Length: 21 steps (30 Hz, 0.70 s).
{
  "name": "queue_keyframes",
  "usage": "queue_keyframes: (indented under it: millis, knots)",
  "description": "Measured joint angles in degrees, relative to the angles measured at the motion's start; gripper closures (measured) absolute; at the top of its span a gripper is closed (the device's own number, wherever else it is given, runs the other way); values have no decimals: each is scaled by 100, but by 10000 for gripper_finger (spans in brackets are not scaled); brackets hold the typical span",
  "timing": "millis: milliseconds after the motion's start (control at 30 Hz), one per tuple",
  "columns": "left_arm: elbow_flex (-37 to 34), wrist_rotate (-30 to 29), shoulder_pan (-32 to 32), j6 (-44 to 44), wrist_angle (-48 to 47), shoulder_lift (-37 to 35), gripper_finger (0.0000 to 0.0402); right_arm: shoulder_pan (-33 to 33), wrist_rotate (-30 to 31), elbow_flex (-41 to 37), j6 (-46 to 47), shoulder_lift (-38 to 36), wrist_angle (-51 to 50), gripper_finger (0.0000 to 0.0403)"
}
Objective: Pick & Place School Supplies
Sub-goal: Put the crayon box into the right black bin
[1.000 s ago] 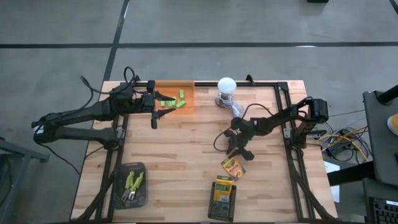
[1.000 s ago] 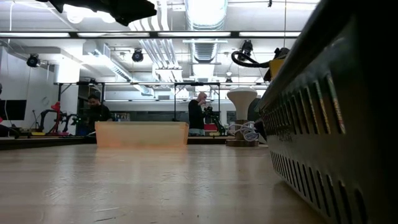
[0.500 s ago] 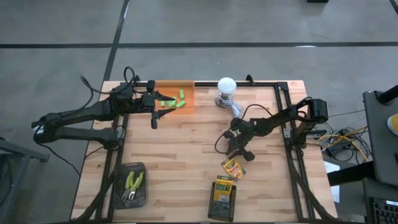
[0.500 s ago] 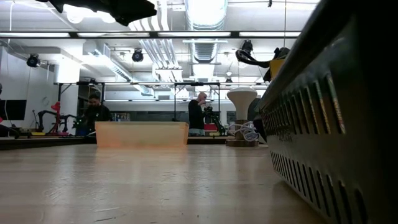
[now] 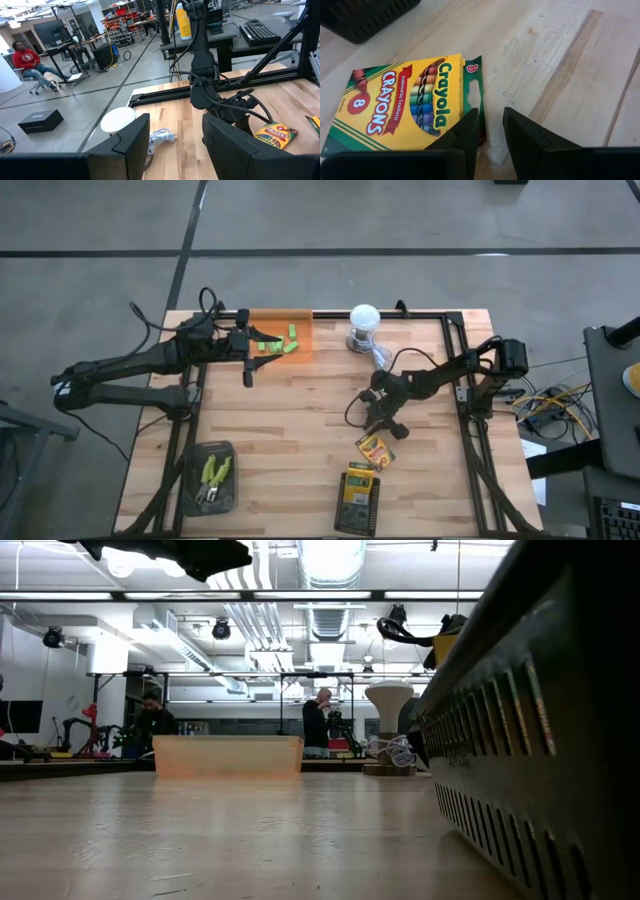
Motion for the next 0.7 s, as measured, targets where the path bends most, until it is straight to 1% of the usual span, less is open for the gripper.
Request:
queue_keyframes:
  millis: [233,500,600,700]
  knots:
    - [0,2,2,0,1,1,213,2,86,-7,86,-2,2,319]
    - [0,0,0,0,1,0,213,20,682,-5,515,-13,22,337]
    - [0,1,1,0,0,-1,213,15,775,-2,569,-13,27,344]
    - [0,2,2,0,1,1,213,13,868,0,883,-13,30,349]
